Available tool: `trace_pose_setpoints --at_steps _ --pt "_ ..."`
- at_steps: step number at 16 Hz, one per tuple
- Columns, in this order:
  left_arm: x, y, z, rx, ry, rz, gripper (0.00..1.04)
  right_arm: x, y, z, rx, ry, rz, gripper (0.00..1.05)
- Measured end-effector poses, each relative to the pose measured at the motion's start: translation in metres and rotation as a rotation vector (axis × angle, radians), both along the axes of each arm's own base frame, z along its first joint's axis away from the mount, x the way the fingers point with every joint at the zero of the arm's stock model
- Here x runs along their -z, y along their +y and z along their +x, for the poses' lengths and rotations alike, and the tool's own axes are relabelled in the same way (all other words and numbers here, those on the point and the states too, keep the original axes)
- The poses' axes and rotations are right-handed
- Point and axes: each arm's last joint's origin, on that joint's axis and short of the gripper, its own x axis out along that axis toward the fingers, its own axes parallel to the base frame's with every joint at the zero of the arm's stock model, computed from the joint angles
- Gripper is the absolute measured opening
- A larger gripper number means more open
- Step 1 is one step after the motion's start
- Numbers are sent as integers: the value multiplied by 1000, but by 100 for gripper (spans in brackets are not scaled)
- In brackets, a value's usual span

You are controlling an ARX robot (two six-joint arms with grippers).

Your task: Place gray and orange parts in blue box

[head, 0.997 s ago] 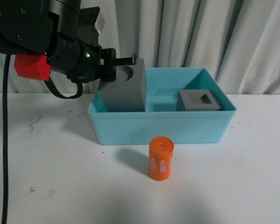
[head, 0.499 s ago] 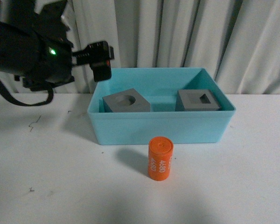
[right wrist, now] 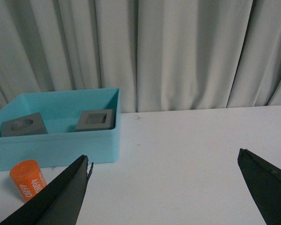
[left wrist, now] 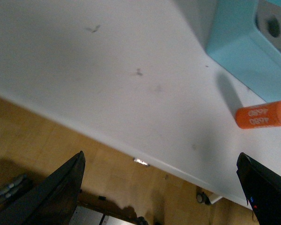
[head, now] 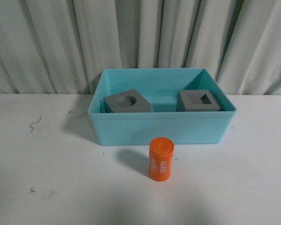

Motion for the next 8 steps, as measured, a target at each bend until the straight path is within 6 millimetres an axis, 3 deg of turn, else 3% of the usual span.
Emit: trace_pose_setpoints --at_steps 2,4,5,7,8 --pt "-4 -1 -25 -32 -89 -10 98 0 0 0 0 0 0 98" --pt "-5 -1 -25 -29 -91 -11 98 0 0 0 0 0 0 98" --pt "-4 -2 -20 -18 -241 54 93 0 0 0 0 0 0 98" --pt "6 -5 -25 70 -667 337 70 0 0 0 1 1 0 98" --pt "-2 -4 -25 79 -749 470 57 0 0 0 0 -1 0 98"
